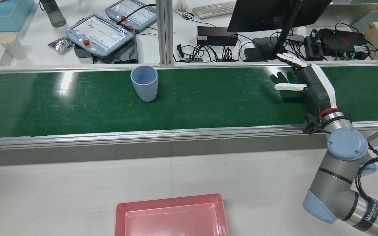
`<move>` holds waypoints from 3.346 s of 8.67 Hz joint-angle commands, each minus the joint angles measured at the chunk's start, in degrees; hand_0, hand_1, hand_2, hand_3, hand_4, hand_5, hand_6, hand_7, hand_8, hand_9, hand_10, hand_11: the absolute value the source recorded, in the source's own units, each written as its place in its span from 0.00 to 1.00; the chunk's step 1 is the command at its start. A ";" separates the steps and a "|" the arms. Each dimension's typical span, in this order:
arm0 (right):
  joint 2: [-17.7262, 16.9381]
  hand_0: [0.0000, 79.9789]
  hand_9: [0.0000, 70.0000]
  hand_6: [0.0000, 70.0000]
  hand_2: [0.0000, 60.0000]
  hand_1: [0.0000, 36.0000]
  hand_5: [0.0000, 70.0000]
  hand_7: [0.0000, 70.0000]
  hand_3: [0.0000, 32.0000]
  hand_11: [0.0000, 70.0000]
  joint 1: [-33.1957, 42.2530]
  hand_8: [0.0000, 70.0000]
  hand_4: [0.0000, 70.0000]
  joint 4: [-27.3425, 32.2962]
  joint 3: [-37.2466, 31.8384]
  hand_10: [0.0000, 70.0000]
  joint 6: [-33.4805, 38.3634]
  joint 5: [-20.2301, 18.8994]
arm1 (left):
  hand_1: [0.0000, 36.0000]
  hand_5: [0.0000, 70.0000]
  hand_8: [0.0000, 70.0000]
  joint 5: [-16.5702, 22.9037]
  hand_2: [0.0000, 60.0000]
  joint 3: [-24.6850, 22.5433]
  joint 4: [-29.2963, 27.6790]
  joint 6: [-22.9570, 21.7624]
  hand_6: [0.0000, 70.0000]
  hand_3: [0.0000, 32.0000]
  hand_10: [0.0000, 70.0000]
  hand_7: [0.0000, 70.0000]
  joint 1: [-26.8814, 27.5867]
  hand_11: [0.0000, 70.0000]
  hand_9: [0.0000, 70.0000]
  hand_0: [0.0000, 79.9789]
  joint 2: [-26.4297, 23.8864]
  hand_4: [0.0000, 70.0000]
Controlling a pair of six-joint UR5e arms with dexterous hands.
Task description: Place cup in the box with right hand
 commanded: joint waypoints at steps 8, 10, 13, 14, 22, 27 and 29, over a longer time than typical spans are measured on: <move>0.14 0.60 0.14 0.06 0.00 0.31 0.05 0.29 0.11 0.01 -0.68 0.08 0.09 -0.08 0.88 0.00 0.09 0.00 | 0.00 0.00 0.00 0.00 0.00 0.00 -0.03 0.00 0.00 0.00 0.00 0.00 0.00 0.00 0.00 0.00 0.00 0.00; 0.23 0.60 0.13 0.06 0.00 0.32 0.06 0.29 0.14 0.00 -1.47 0.08 0.07 -0.08 1.05 0.00 0.09 0.00 | 0.00 0.00 0.00 0.00 0.00 0.00 -0.03 0.00 0.00 0.00 0.00 0.00 0.00 0.00 0.00 0.00 0.00 0.00; 0.14 0.60 0.13 0.06 0.00 0.33 0.06 0.29 0.18 0.00 -1.57 0.07 0.05 -0.08 1.32 0.00 0.18 0.00 | 0.00 0.00 0.00 0.00 0.00 0.09 -0.03 0.00 0.00 0.00 0.00 0.00 0.00 0.00 0.00 0.00 0.00 0.00; 0.14 0.60 0.13 0.06 0.00 0.33 0.06 0.29 0.16 0.00 -1.65 0.07 0.07 -0.08 1.49 0.00 0.18 0.00 | 0.00 0.00 0.00 0.00 0.00 0.09 -0.03 0.00 0.00 0.00 0.00 0.00 0.00 0.00 0.00 0.00 0.00 0.00; 0.14 0.60 0.15 0.07 0.00 0.31 0.05 0.33 0.04 0.01 -1.48 0.08 0.15 -0.08 0.97 0.00 -0.17 -0.09 | 0.00 0.00 0.00 0.00 0.00 0.09 -0.03 0.00 0.00 0.00 0.00 0.00 0.00 0.00 0.00 0.00 0.00 0.00; 0.14 0.60 0.16 0.07 0.00 0.31 0.05 0.34 0.03 0.01 -1.48 0.08 0.15 -0.17 0.97 0.00 -0.26 -0.18 | 0.00 0.00 0.00 0.00 0.00 0.09 -0.03 0.00 0.00 0.00 0.00 0.00 0.00 0.00 0.00 0.00 0.00 0.00; 0.06 0.61 0.21 0.11 0.05 0.40 0.06 0.46 0.00 0.03 -0.34 0.11 0.15 -0.70 0.97 0.01 -0.61 0.43 | 0.00 0.00 0.00 0.00 0.00 0.09 -0.03 0.00 0.00 0.00 0.00 0.00 0.00 0.00 0.00 0.00 0.00 0.00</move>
